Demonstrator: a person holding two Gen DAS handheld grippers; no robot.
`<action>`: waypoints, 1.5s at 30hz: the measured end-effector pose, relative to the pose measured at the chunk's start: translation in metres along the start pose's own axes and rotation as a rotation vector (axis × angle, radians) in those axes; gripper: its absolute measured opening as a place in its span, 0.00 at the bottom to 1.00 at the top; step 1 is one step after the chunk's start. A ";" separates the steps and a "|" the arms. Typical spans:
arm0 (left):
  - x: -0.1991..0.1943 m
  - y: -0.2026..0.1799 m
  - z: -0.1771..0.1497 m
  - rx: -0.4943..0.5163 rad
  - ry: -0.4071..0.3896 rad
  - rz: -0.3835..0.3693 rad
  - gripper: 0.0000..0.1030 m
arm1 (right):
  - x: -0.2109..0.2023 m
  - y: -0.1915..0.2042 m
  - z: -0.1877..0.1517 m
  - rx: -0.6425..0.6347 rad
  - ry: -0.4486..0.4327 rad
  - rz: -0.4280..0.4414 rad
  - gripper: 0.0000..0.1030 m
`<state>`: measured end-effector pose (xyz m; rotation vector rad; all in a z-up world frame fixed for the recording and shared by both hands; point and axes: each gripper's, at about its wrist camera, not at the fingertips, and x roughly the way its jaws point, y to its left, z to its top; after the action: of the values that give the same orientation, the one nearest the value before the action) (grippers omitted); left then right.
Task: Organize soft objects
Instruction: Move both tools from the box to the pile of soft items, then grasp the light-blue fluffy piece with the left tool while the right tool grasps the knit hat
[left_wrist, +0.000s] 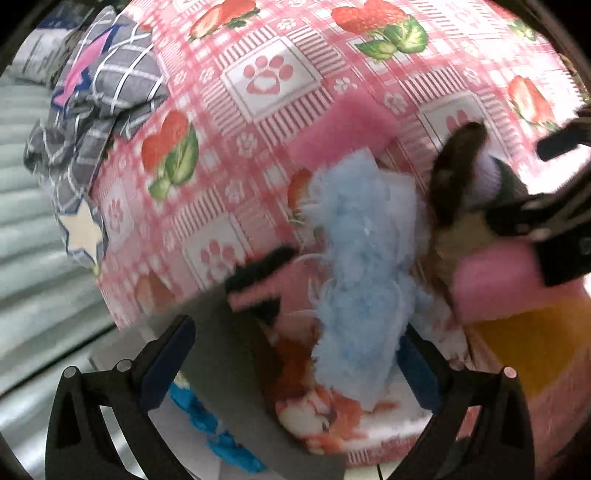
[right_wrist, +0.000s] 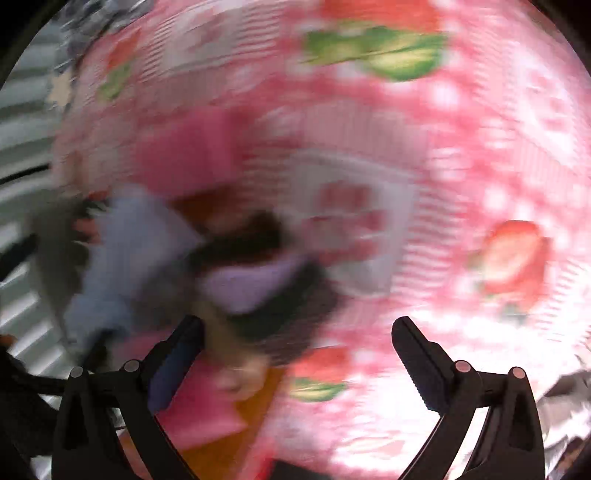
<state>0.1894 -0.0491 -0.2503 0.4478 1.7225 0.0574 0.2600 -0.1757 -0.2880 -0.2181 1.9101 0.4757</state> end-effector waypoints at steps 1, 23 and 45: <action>0.002 0.001 0.007 -0.003 -0.002 0.009 1.00 | -0.001 -0.009 -0.001 0.025 -0.006 0.016 0.99; -0.034 0.073 0.054 -0.336 -0.163 -0.152 1.00 | -0.056 -0.134 -0.059 0.412 -0.277 0.141 0.99; 0.028 0.040 0.109 -0.422 -0.094 -0.221 1.00 | -0.012 -0.073 -0.008 0.277 -0.245 0.069 0.99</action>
<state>0.3006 -0.0263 -0.2878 -0.0517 1.6034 0.2314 0.2845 -0.2458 -0.2901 0.0849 1.7229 0.2656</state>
